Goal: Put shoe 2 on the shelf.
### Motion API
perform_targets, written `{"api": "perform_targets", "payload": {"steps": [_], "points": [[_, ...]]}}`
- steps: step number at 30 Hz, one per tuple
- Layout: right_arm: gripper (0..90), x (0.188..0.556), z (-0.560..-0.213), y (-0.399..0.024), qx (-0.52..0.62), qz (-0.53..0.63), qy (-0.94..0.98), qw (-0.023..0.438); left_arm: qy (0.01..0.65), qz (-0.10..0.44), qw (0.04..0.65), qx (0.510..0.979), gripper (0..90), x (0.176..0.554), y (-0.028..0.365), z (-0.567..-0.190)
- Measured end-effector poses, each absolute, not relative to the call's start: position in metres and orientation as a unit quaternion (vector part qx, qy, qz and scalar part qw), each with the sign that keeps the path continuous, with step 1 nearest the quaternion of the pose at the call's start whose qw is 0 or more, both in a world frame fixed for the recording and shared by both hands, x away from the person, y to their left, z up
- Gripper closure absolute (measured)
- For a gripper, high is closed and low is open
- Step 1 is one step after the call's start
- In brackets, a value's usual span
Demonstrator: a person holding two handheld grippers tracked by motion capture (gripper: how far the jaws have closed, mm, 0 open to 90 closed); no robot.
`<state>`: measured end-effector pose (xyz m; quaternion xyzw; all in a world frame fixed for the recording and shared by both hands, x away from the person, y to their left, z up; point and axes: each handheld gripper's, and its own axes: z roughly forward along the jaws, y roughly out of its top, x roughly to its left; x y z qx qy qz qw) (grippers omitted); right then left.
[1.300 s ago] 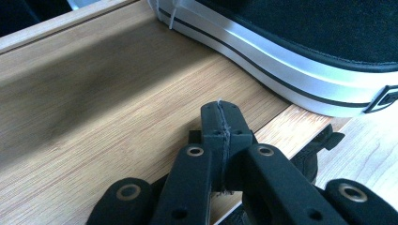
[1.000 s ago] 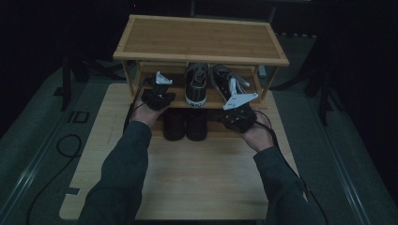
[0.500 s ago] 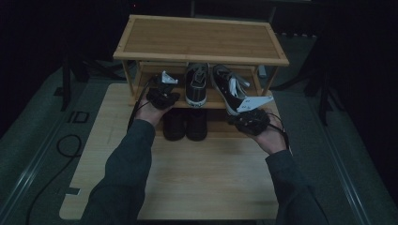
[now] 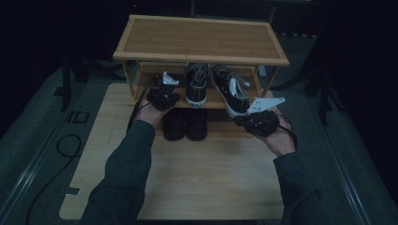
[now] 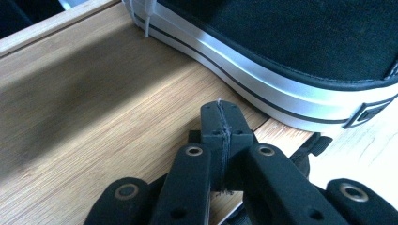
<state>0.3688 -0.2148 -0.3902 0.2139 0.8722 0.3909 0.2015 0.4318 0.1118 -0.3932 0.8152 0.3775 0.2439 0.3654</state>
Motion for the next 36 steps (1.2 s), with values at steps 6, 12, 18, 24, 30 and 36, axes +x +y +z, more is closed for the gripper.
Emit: {"api": "perform_targets", "payload": {"steps": [6,12,18,24,30,36], "points": [[85.8,0.366,-0.391,-0.225,0.218,0.391,0.872,0.199,0.378,0.239,0.369,0.815,90.0,0.432,0.112,-0.393],[86.2,0.365,-0.391,-0.235,0.224,0.391,0.869,0.205,0.373,0.241,0.369,0.817,90.0,0.431,0.111,-0.392],[87.0,0.365,-0.388,-0.244,0.234,0.397,0.862,0.212,0.374,0.243,0.366,0.817,90.0,0.433,0.111,-0.394],[87.3,0.365,-0.388,-0.243,0.236,0.397,0.861,0.214,0.372,0.254,0.364,0.816,88.8,0.432,0.108,-0.394],[89.6,0.366,-0.388,-0.243,0.236,0.399,0.859,0.217,0.369,0.263,0.363,0.814,90.0,0.432,0.105,-0.396],[90.0,0.365,-0.389,-0.242,0.235,0.406,0.856,0.216,0.373,0.254,0.366,0.814,90.0,0.433,0.107,-0.395]]}}
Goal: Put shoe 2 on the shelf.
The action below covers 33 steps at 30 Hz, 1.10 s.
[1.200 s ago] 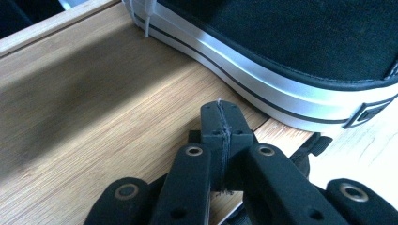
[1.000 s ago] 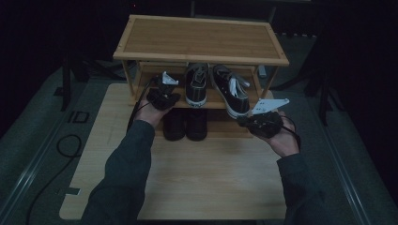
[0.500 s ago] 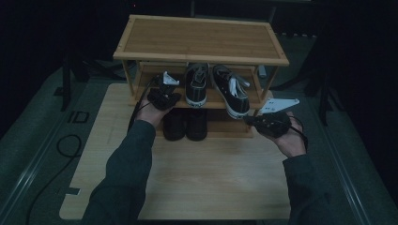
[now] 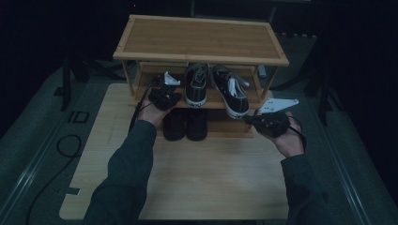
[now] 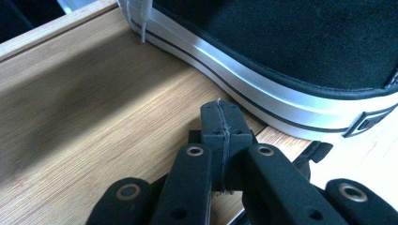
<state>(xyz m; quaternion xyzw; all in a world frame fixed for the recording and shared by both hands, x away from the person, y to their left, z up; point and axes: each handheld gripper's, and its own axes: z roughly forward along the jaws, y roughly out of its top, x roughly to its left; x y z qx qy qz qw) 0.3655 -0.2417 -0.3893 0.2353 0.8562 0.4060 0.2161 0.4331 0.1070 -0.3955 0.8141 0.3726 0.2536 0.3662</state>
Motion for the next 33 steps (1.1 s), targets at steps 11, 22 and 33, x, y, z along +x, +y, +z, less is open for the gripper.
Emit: {"api": "perform_targets", "payload": {"steps": [11,22,33], "points": [[90.0,0.367,-0.381,-0.228,0.225,0.419,0.851,0.225,0.370,0.258,0.365,0.814,90.0,0.432,0.106,-0.396],[90.0,0.369,-0.375,-0.219,0.221,0.433,0.843,0.229,0.371,0.256,0.367,0.813,90.0,0.432,0.107,-0.396],[90.0,0.370,-0.381,-0.207,0.212,0.434,0.846,0.226,0.373,0.254,0.369,0.813,90.0,0.432,0.107,-0.396]]}}
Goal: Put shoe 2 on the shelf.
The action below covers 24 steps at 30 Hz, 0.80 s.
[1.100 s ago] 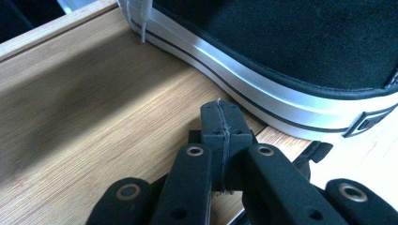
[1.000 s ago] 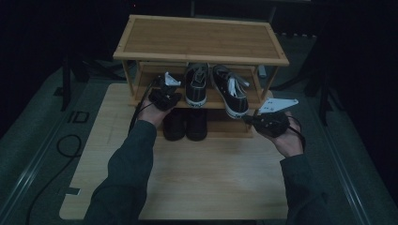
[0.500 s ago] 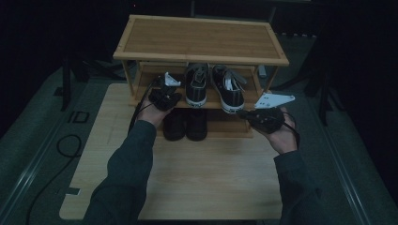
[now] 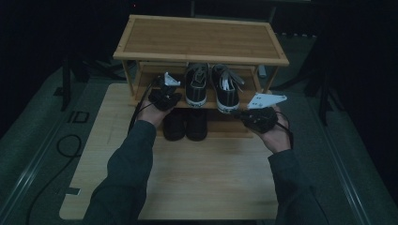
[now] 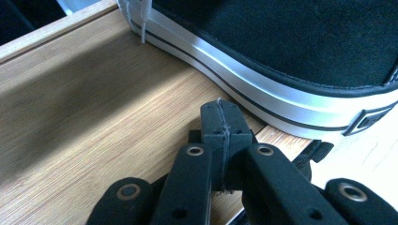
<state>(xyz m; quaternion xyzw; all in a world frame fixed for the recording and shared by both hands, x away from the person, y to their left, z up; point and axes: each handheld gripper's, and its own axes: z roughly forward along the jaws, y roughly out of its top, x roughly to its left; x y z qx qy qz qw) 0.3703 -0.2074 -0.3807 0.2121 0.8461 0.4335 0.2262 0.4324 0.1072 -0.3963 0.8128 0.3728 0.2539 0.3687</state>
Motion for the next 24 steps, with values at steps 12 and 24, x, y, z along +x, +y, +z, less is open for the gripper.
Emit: {"api": "perform_targets", "payload": {"steps": [12,24], "points": [[90.0,0.380,-0.391,-0.197,0.228,0.428,0.842,0.237,0.371,0.253,0.370,0.813,90.0,0.432,0.108,-0.396],[90.0,0.379,-0.393,-0.192,0.233,0.435,0.835,0.243,0.372,0.253,0.370,0.813,90.0,0.432,0.108,-0.396]]}}
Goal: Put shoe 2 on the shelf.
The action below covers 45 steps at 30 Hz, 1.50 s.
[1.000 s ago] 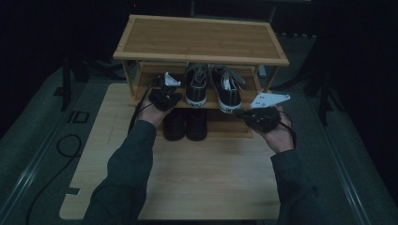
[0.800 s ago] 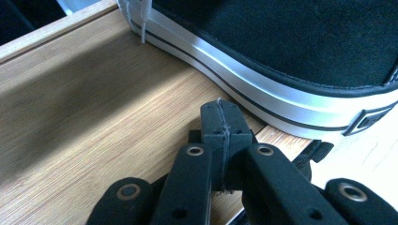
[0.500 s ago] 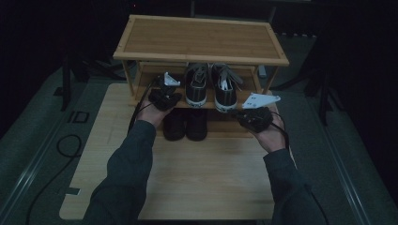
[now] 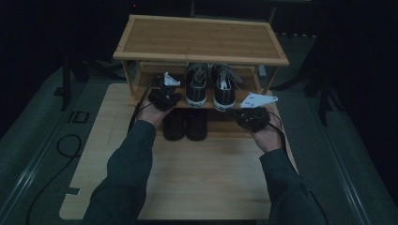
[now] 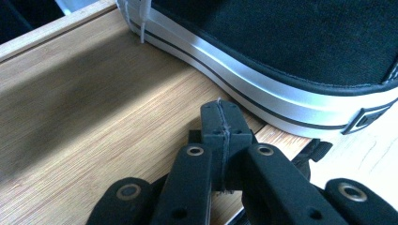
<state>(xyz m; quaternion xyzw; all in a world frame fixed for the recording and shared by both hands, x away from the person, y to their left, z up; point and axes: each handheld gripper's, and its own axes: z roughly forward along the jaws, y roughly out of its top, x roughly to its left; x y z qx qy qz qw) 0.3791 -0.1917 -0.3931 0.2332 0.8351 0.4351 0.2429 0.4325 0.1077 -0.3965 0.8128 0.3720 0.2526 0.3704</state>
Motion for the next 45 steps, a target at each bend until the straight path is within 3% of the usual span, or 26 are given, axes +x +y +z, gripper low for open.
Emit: {"api": "perform_targets", "payload": {"steps": [45], "points": [[90.0,0.382,-0.397,-0.171,0.229,0.439,0.834,0.245,0.372,0.249,0.376,0.812,90.0,0.433,0.109,-0.397]]}}
